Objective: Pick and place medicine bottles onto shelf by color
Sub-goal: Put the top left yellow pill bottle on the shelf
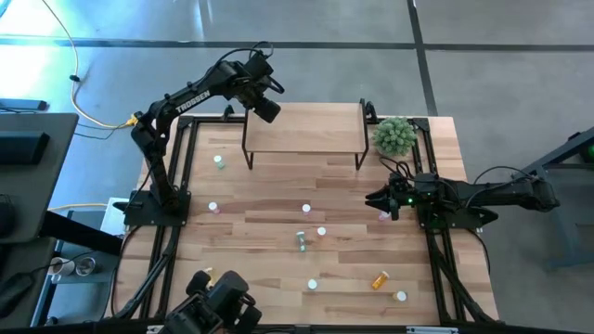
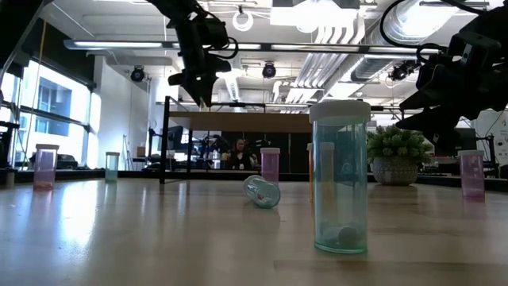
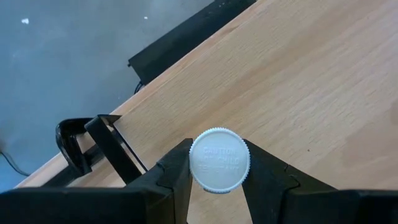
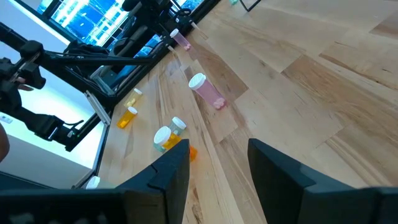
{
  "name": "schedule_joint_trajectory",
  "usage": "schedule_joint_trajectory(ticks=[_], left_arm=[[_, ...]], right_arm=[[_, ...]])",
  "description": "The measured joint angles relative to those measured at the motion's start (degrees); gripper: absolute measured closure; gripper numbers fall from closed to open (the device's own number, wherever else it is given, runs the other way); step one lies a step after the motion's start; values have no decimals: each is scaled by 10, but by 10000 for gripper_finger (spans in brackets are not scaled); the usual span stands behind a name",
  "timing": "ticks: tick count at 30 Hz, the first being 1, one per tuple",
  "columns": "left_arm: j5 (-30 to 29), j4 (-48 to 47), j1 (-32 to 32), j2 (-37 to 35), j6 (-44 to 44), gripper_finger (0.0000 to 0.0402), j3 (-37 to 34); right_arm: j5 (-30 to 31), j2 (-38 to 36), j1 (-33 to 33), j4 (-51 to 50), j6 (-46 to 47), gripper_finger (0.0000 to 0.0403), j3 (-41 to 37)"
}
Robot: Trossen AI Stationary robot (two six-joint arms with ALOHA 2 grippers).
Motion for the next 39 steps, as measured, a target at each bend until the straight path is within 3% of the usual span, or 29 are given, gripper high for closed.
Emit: schedule_joint_trajectory(ticks=[25, 39], left_arm=[[9, -1, 2, 0, 7, 291, 0], [0, 1, 2, 0, 15, 247, 0]], right_arm=[[0, 0, 0, 0, 0, 249, 0], [0, 0, 0, 0, 0, 249, 0]])
